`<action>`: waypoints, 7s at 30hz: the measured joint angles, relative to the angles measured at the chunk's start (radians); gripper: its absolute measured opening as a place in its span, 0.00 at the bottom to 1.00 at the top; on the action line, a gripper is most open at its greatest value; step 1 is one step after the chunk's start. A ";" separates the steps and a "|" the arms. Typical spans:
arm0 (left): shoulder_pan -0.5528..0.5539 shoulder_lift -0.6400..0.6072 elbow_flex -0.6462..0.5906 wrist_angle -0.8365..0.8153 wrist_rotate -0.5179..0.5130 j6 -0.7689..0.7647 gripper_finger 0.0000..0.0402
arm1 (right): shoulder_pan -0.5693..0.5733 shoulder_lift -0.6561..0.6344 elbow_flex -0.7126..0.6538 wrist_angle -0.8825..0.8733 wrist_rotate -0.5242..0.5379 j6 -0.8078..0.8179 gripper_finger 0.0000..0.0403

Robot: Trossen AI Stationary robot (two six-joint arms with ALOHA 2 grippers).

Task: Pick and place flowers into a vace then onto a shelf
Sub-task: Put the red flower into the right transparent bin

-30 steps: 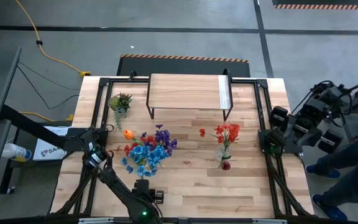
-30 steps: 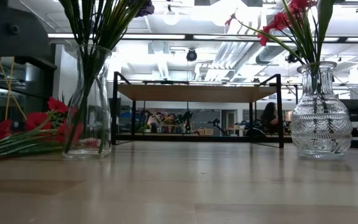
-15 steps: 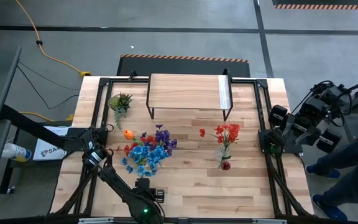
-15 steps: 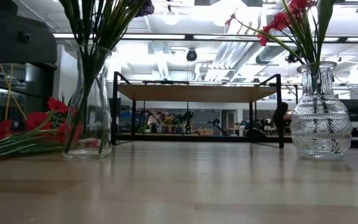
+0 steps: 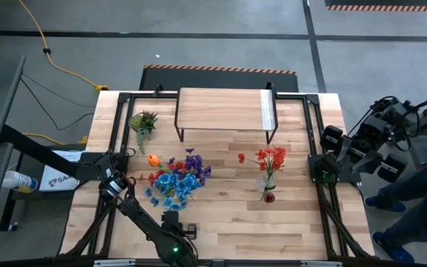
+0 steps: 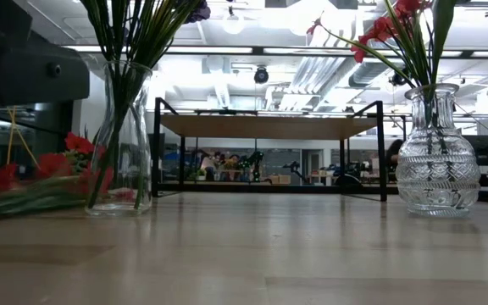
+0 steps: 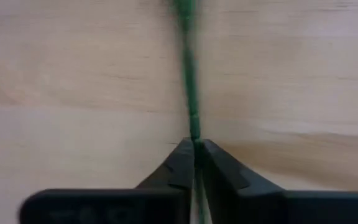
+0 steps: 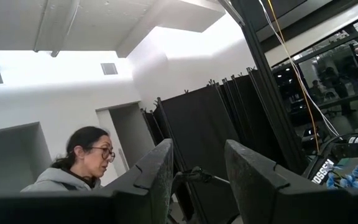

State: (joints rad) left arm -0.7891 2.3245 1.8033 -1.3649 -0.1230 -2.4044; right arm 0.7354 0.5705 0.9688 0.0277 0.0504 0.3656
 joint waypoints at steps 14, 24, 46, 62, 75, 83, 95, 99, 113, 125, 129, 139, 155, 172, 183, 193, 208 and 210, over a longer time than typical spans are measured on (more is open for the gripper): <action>0.001 0.001 -0.001 -0.025 0.096 -0.023 0.09 | 0.000 0.001 0.000 0.000 -0.001 0.000 0.34; -0.002 0.002 -0.002 -0.053 0.142 -0.027 0.07 | 0.000 0.001 0.000 0.000 -0.003 0.000 0.34; -0.109 0.005 0.179 -0.205 0.250 -0.048 0.07 | 0.000 0.000 0.000 0.000 -0.001 -0.008 0.34; -0.165 0.003 0.267 -0.207 0.301 -0.062 0.07 | 0.000 0.000 0.000 0.000 -0.001 -0.031 0.34; -0.228 0.000 0.413 -0.206 0.318 -0.069 0.07 | 0.000 -0.003 0.000 0.000 0.004 -0.034 0.34; -0.261 0.000 0.463 -0.205 0.298 -0.077 0.07 | 0.000 -0.003 0.000 0.000 0.007 -0.034 0.34; -0.272 0.000 0.463 -0.206 0.273 0.024 0.07 | 0.000 -0.003 0.000 0.000 0.064 -0.034 0.34; -0.271 0.000 0.493 -0.206 0.211 0.076 0.07 | 0.000 -0.004 0.000 0.000 0.086 -0.035 0.34; -0.271 0.000 0.529 -0.206 0.159 0.323 0.07 | 0.000 -0.003 0.000 0.041 0.209 -0.099 0.34; -0.271 -0.040 0.529 -0.206 -0.025 0.435 0.07 | 0.000 0.012 0.000 0.048 0.282 -0.121 0.34; -0.262 -0.040 0.529 -0.206 -0.022 0.470 0.07 | -0.001 0.013 0.000 0.049 0.282 -0.122 0.34; -0.215 -0.044 0.529 -0.206 -0.072 0.591 0.07 | -0.001 0.013 0.000 0.056 0.292 -0.139 0.34; -0.198 -0.076 0.549 -0.184 -0.257 0.667 0.07 | -0.001 0.013 0.000 0.060 0.292 -0.140 0.34; -0.199 -0.195 0.553 0.025 -0.361 0.841 0.07 | -0.001 0.013 0.000 0.072 0.316 -0.151 0.34; -0.201 -0.339 0.553 0.271 -0.624 1.200 0.07 | -0.001 0.013 0.000 0.071 0.317 -0.151 0.34; -0.197 -0.439 0.553 0.517 -0.866 1.717 0.07 | -0.001 0.013 0.000 0.071 0.319 -0.195 0.34; 0.063 -0.486 0.552 0.618 -0.852 2.202 0.07 | -0.002 0.059 0.000 0.122 0.359 -0.434 0.34; 0.103 -0.501 0.552 0.656 -0.810 2.264 0.07 | -0.002 0.066 0.000 0.122 0.360 -0.445 0.34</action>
State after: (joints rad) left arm -0.6863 1.8239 2.3558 -0.7084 -0.9334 -0.1401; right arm 0.7330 0.6363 0.9684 0.1495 0.4101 -0.0793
